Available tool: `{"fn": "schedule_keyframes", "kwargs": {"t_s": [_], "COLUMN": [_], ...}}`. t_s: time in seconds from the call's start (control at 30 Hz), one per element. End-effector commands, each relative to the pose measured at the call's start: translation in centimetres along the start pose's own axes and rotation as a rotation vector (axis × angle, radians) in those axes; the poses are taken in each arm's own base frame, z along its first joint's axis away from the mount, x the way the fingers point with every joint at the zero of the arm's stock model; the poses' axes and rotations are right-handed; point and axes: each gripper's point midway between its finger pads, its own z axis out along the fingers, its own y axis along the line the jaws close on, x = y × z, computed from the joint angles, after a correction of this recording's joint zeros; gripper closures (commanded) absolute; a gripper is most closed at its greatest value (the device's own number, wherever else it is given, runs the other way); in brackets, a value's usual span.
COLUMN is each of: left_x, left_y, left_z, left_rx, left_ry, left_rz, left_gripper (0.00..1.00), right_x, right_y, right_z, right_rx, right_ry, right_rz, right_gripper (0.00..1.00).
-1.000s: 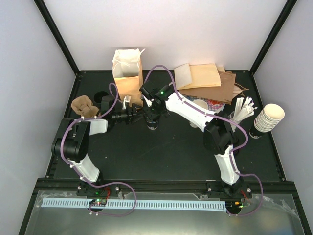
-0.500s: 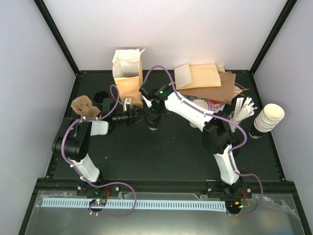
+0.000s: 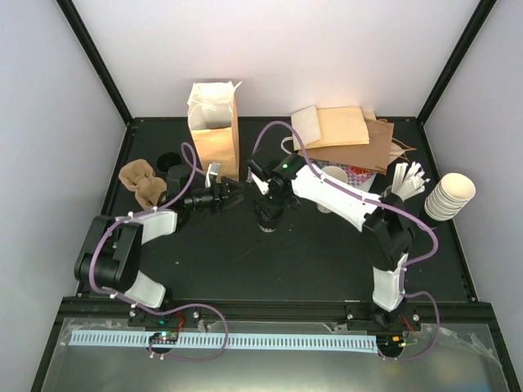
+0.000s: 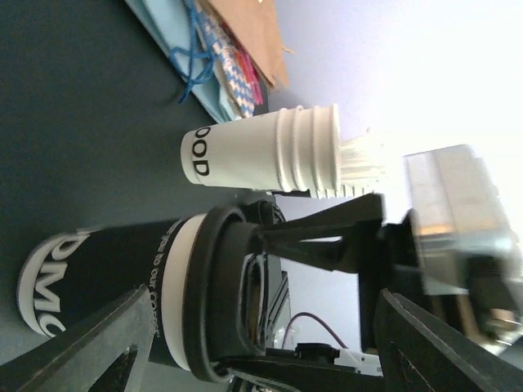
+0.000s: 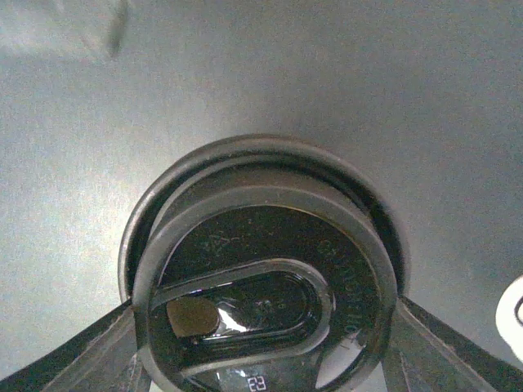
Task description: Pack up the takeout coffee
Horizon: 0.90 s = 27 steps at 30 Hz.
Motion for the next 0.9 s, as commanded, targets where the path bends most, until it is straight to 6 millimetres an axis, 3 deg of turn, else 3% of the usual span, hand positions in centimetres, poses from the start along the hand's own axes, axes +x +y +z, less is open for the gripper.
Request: {"fn": "schedule_keyframes", "kwargs": {"t_s": [0.0,0.23,0.4,0.73,0.87], "left_x": [1.1,5.2,8.0,8.5,8.4], "left_y": [-0.7,0.1,0.1,0.6,1.3], "left_z": [-1.0,-1.5,-0.9,-0.2,0.1], "left_rx": [-0.021,-0.03,-0.029,-0.049,-0.059], "left_ry": [-0.007,0.053,0.112,0.125,0.128], "left_rz": [0.061,0.07,0.108,0.112,0.095], "left_gripper": [0.26,0.32,0.33,0.39,0.42], "right_x": [6.3,9.3,10.1,9.6,10.4], "right_y": [0.6,1.8,2.4,2.8,2.6], "right_z": [0.9,0.7,0.5,0.9,1.4], "right_rx": [-0.019,-0.064,-0.056,0.01,0.044], "right_ry": [0.187,0.181,0.188,0.204,0.256], "right_rz": [0.005,0.022,0.003,-0.04,-0.051], "right_gripper": [0.35,0.35,0.35,0.35,0.35]}}
